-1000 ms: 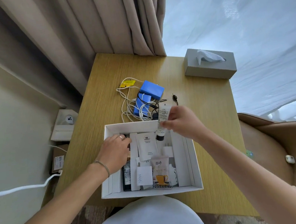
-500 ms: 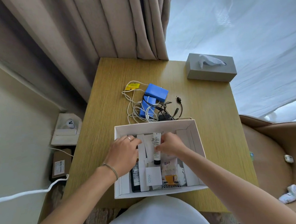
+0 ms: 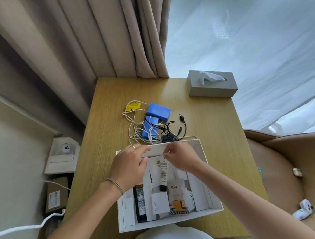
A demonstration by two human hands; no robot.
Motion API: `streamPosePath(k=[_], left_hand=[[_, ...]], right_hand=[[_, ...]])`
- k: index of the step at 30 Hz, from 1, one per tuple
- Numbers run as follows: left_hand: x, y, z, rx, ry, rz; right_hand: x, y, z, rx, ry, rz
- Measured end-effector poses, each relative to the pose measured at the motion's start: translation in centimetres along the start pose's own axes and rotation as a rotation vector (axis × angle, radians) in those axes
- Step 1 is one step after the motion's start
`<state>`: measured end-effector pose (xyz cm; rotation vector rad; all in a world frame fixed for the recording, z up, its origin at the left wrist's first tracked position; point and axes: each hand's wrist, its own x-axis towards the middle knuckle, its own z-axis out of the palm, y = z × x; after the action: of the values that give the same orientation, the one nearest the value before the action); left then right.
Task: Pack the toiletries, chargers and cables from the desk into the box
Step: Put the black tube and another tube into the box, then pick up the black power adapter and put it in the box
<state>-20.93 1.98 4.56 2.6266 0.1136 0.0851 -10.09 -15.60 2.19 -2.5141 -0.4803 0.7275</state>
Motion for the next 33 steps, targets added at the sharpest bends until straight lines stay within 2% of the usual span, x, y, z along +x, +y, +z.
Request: streamPosePath(k=[4,11,15,20,24,28,30,33], left_hand=[[3.2,0.7,-0.7,-0.028,-0.012,-0.017],[8.4,1.9,0.2,-0.068,-0.091,-0.072],[10.6,2.5,2.6,-0.106,-0.242,-0.136],[13.5,2.3,5.3,0.062,-0.433,-0.105],[16.1,2.2,6.8,0.280,-0.506,0.045],[18.0,1.9,8.0,0.596,-0.645,0.426],[18.5,2.0,8.8,0.738,-0.663,0.562],[18.5,1.7,9.6,0.840,-0.636,0.669]], right_hand=[[0.0,-0.9,-4.0,0.090,0.106,-0.061],[2.2,0.6,-8.3,0.189,0.256,-0.025],[3.7,2.1,-9.2,0.233,0.251,0.001],[5.1,3.8,-9.2,0.279,0.237,-0.010],[5.6,5.2,-9.2,0.348,0.215,0.011],[5.7,6.8,-9.3,0.408,0.206,0.038],[5.8,7.6,-9.4,0.438,0.198,0.044],[5.8,8.2,-9.5,0.448,0.197,0.054]])
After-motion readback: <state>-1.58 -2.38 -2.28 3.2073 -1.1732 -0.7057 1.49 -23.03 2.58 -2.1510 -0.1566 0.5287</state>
